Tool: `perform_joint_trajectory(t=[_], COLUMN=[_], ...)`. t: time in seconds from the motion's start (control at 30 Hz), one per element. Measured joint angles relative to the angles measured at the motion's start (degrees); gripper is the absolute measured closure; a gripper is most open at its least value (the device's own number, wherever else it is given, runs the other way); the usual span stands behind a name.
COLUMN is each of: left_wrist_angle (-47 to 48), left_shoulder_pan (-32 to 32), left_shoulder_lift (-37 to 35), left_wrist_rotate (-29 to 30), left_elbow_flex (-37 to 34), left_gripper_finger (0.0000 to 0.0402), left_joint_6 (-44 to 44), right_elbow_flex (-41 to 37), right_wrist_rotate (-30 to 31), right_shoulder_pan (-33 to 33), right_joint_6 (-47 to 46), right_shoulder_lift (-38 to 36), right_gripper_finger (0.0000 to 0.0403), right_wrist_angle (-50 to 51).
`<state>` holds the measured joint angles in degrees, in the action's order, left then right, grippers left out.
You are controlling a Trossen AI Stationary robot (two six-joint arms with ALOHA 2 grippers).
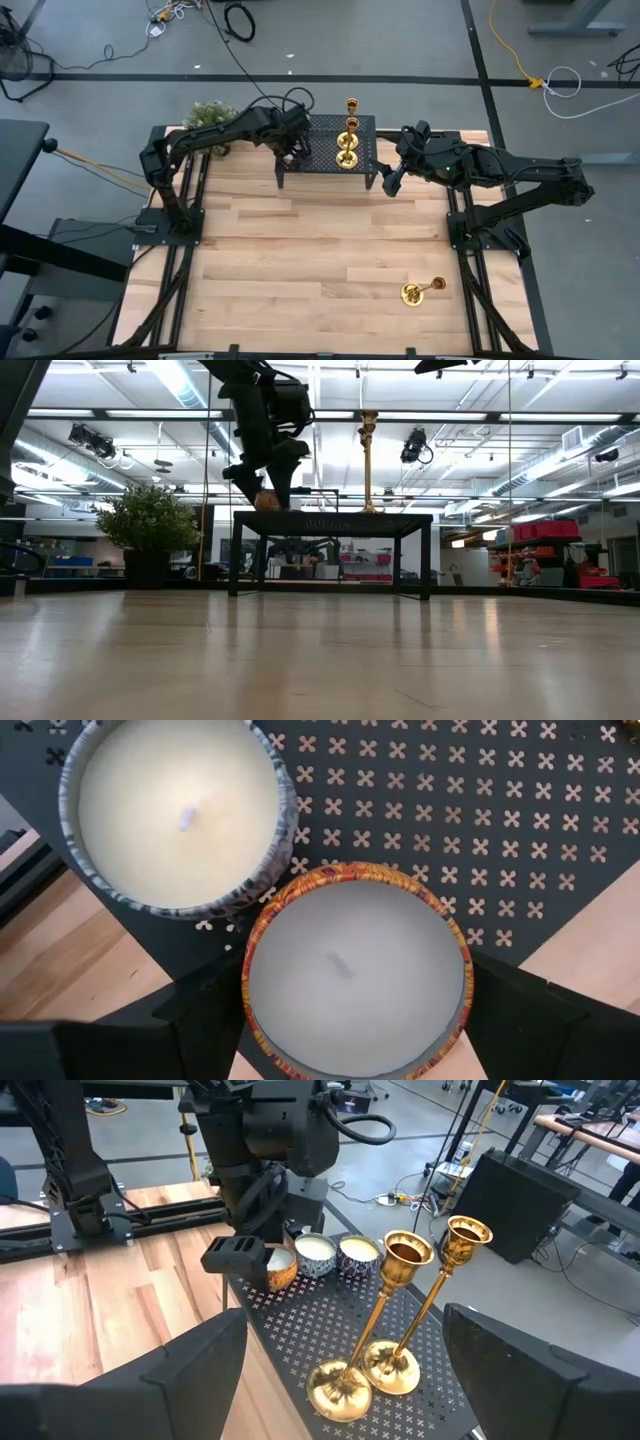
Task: Pick & Place candle stick holders
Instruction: Put the patterned yellow scented candle on the shelf aligned with the other scented candles, then adjust the scented candles on the shelf
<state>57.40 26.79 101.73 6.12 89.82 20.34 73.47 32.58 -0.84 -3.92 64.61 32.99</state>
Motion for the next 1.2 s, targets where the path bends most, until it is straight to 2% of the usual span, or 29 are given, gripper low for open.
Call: perform_joint_trajectory(t=[0.13, 0.47, 0.77, 0.87, 1.03, 1.2], left_wrist_angle=[0.0, 0.1, 6.7, 9.8, 10.1, 9.3], left_shoulder_pan=[0.0, 0.0, 0.0, 0.0, 0.5, 3.7], left_shoulder_lift=[0.0, -0.1, -0.1, -0.2, -0.2, -0.2], left_wrist_rotate=[-1.8, -1.9, -1.7, 1.1, 11.3, 10.4], left_elbow_flex=[0.0, 0.1, 7.8, 11.4, 15.6, 16.8], left_gripper_finger=[0.008, 0.0039, 0.0039, 0.0039, 0.0039, 0.004], left_joint_6=[0.0, -0.2, -1.8, -2.2, -3.5, -2.7], right_elbow_flex=[0.0, 0.0, 0.0, 0.0, 0.0, 0.0], right_wrist_rotate=[0.0, 0.0, 0.0, 0.0, 0.0, 0.0], right_shoulder_pan=[0.0, 0.0, 0.0, 0.0, 0.0, 0.0], right_joint_6=[0.0, 0.0, 0.0, 0.0, 0.0, 0.0], right_shoulder_lift=[0.0, 0.0, 0.0, 0.0, 0.0, 0.0], right_gripper_finger=[0.0066, 0.0066, 0.0066, 0.0066, 0.0066, 0.0066], right_wrist_angle=[0.0, 0.0, 0.0, 0.0, 0.0, 0.0])
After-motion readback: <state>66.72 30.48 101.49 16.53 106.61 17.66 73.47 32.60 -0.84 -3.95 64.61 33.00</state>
